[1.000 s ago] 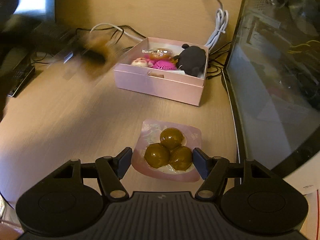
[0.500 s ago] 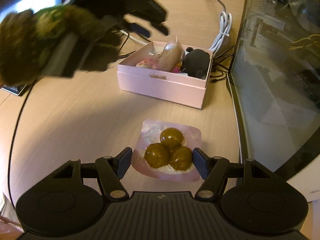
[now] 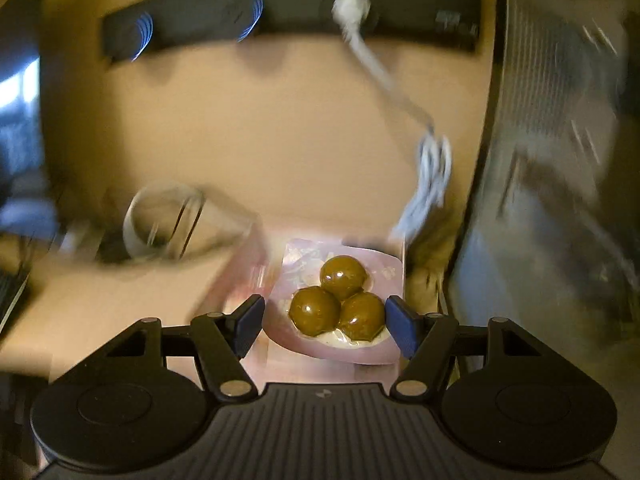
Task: Organize objects
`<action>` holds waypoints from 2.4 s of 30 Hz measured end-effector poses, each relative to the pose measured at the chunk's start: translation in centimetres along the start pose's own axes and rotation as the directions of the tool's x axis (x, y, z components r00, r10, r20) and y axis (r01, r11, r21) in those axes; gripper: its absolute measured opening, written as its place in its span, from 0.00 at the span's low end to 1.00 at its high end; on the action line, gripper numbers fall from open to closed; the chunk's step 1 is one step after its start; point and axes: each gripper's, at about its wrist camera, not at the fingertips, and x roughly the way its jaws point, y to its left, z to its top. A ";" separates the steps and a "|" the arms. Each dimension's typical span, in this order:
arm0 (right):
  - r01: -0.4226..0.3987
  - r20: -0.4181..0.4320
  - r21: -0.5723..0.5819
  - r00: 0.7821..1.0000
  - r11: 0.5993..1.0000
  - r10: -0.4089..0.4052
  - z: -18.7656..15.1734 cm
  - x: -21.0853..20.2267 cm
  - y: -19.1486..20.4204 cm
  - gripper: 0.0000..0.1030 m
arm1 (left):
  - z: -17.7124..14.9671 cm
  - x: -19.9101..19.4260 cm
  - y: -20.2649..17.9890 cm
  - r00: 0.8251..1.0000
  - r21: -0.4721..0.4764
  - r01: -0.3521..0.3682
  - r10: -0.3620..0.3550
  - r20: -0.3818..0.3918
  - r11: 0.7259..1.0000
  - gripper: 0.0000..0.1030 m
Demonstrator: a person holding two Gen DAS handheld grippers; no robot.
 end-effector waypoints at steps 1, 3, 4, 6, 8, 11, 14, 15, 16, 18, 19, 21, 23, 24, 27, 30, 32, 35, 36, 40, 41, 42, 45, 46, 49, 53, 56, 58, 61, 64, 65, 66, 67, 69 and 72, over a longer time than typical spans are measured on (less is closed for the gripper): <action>-0.009 0.034 0.015 0.999 1.000 0.008 1.0 1.0 0.3 0.66 | -0.1 0.2 0.1 1.000 -0.010 -0.001 0.001 -0.003 1.000 0.41; -0.006 0.059 0.005 0.998 1.000 0.006 2.7 3.2 1.0 0.75 | 0.0 0.5 0.2 1.000 -0.033 -0.004 0.003 -0.020 0.999 0.41; 0.004 0.053 -0.007 0.999 1.000 -0.004 2.9 3.8 1.4 0.78 | 0.0 0.4 0.3 1.000 -0.038 -0.008 0.008 -0.020 0.999 0.41; -0.008 0.042 -0.034 0.999 0.999 0.010 1.9 3.9 1.8 0.78 | 0.3 0.1 0.7 1.000 -0.047 -0.011 0.011 -0.005 0.999 0.41; -0.011 0.021 -0.068 1.000 0.998 0.013 -0.5 3.0 1.9 0.78 | 0.7 0.2 1.1 1.000 -0.060 -0.009 0.010 0.007 0.998 0.41; -0.013 -0.054 -0.076 0.998 0.997 0.009 -4.5 1.6 1.4 0.76 | 1.8 0.9 1.3 1.000 -0.069 -0.014 0.016 0.027 0.998 0.41; -0.007 -0.136 -0.109 0.991 0.994 -0.008 -7.6 0.9 0.9 0.59 | 3.5 2.0 0.7 0.999 -0.072 -0.004 0.008 0.052 0.997 0.41; 0.005 -0.150 -0.135 0.988 0.991 -0.025 -8.3 0.9 0.7 0.57 | 4.1 2.4 0.4 0.998 -0.071 -0.007 0.012 0.062 0.997 0.41; 0.020 -0.158 -0.151 0.986 0.988 -0.044 -8.7 1.0 0.6 0.57 | 4.8 3.0 0.1 0.997 -0.073 -0.015 0.020 0.069 0.997 0.41; 0.045 -0.172 -0.152 0.982 0.987 -0.072 -9.3 1.0 0.0 0.57 | 6.2 4.4 -0.5 0.998 -0.068 -0.026 0.030 0.059 0.997 0.41; 0.055 -0.177 -0.146 0.981 0.988 -0.081 -9.3 1.4 -0.3 0.57 | 6.7 5.2 -0.8 0.998 -0.059 -0.039 0.042 0.051 0.998 0.41; 0.077 -0.185 -0.133 0.978 0.988 -0.101 -9.4 2.5 -0.9 0.57 | 7.4 6.8 -1.1 0.996 -0.043 -0.083 0.084 0.032 0.996 0.41; 0.091 -0.193 -0.122 0.975 0.988 -0.113 -9.4 3.2 -1.3 0.57 | 7.6 8.2 -0.9 0.990 -0.034 -0.143 0.143 -0.004 0.989 0.41; 0.096 -0.193 -0.118 0.974 0.988 -0.117 -9.2 3.5 -1.6 0.58 | 7.5 8.7 -0.7 0.984 -0.036 -0.180 0.179 -0.018 0.983 0.47; 0.064 -0.189 -0.115 0.978 0.991 -0.085 -8.7 3.7 -1.4 0.61 | 6.8 7.9 0.5 0.975 -0.066 -0.223 0.224 0.005 0.973 0.76; 0.035 -0.195 -0.130 0.979 0.991 -0.061 -8.8 4.1 -0.6 0.63 | 6.3 6.9 1.7 0.969 -0.092 -0.241 0.244 0.026 0.966 0.82; 0.027 -0.193 -0.147 0.980 0.989 -0.056 -8.7 4.4 -0.1 0.65 | 6.6 6.8 2.7 0.969 -0.115 -0.240 0.245 0.036 0.964 0.83; 0.026 -0.182 -0.186 0.981 0.982 -0.061 -8.4 4.4 1.1 0.68 | 7.0 7.0 3.9 0.971 -0.137 -0.232 0.237 0.019 0.963 0.91; 0.035 -0.177 -0.202 0.982 0.979 -0.071 -8.4 4.5 1.4 0.69 | 7.0 7.1 4.1 0.972 -0.136 -0.228 0.232 0.017 0.964 0.91; 0.083 -0.168 -0.216 0.978 0.973 -0.121 -8.7 4.1 1.9 0.70 | 6.5 6.4 4.0 0.977 -0.132 -0.205 0.210 0.030 0.970 0.87; 0.108 -0.165 -0.211 0.976 0.972 -0.145 -8.7 3.9 1.9 0.70 | 6.5 6.0 4.0 0.977 -0.125 -0.203 0.209 0.042 0.971 0.85; 0.127 -0.161 -0.202 0.974 0.971 -0.161 -8.7 3.7 1.7 0.72 | 6.3 5.3 3.9 0.976 -0.112 -0.203 0.210 0.056 0.973 0.84; 0.145 -0.171 -0.145 0.971 0.979 -0.169 -8.8 2.2 1.2 0.85 | 5.4 2.6 3.5 0.974 -0.066 -0.194 0.200 0.104 0.979 0.84; 0.148 -0.175 -0.125 0.970 0.981 -0.169 -9.0 1.5 1.0 0.89 | 4.9 1.6 3.3 0.975 -0.052 -0.185 0.190 0.118 0.981 0.84; 0.151 -0.198 -0.077 0.967 0.986 -0.164 -10.2 -0.7 1.0 1.00 | 2.5 -0.3 2.5 0.981 0.025 -0.164 0.160 0.113 0.986 0.84; 0.143 -0.278 -0.041 0.949 0.989 -0.149 -13.1 -3.5 1.7 1.00 | -1.8 -1.0 1.4 0.989 0.122 -0.144 0.139 0.053 0.982 0.84; 0.122 -0.327 -0.041 0.936 0.992 -0.129 -15.8 -5.2 2.4 1.00 | -4.5 -1.8 0.7 0.991 0.142 -0.134 0.133 0.019 0.981 0.84; 0.106 -0.342 -0.046 0.932 0.993 -0.116 -17.0 -5.9 2.8 1.00 | -6.3 -2.4 0.4 0.989 0.149 -0.146 0.147 0.004 0.978 0.84; 0.082 -0.350 -0.053 0.932 0.995 -0.095 -18.4 -6.3 2.9 1.00 | -8.5 -2.8 0.2 0.985 0.139 -0.172 0.174 -0.004 0.975 0.84; 0.062 -0.312 -0.064 0.947 0.996 -0.079 -19.1 -6.6 2.5 1.00 | -10.1 -2.8 0.2 0.977 0.125 -0.215 0.214 0.015 0.969 0.84; 0.060 -0.305 -0.074 0.949 0.995 -0.080 -19.4 -6.5 2.3 1.00 | -10.6 -2.8 0.2 0.973 0.108 -0.232 0.231 0.025 0.967 0.84; 0.064 -0.307 -0.082 0.948 0.995 -0.087 -19.6 -6.2 2.1 1.00 | -11.0 -2.7 0.3 0.970 0.088 -0.242 0.240 0.029 0.966 0.84; 0.068 -0.310 -0.086 0.946 0.994 -0.091 -19.8 -6.1 1.9 1.00 | -11.3 -2.5 0.2 0.968 0.080 -0.252 0.250 0.041 0.964 0.84; 0.053 -0.299 -0.058 0.952 0.997 -0.068 -20.1 -6.0 1.4 1.00 | -11.7 -2.2 -0.2 0.961 0.092 -0.275 0.271 0.063 0.957 0.84; 0.029 -0.280 -0.011 0.960 1.000 -0.031 -20.4 -5.5 0.6 1.00 | -11.5 -1.5 -0.6 0.955 0.078 -0.288 0.281 0.095 0.954 0.84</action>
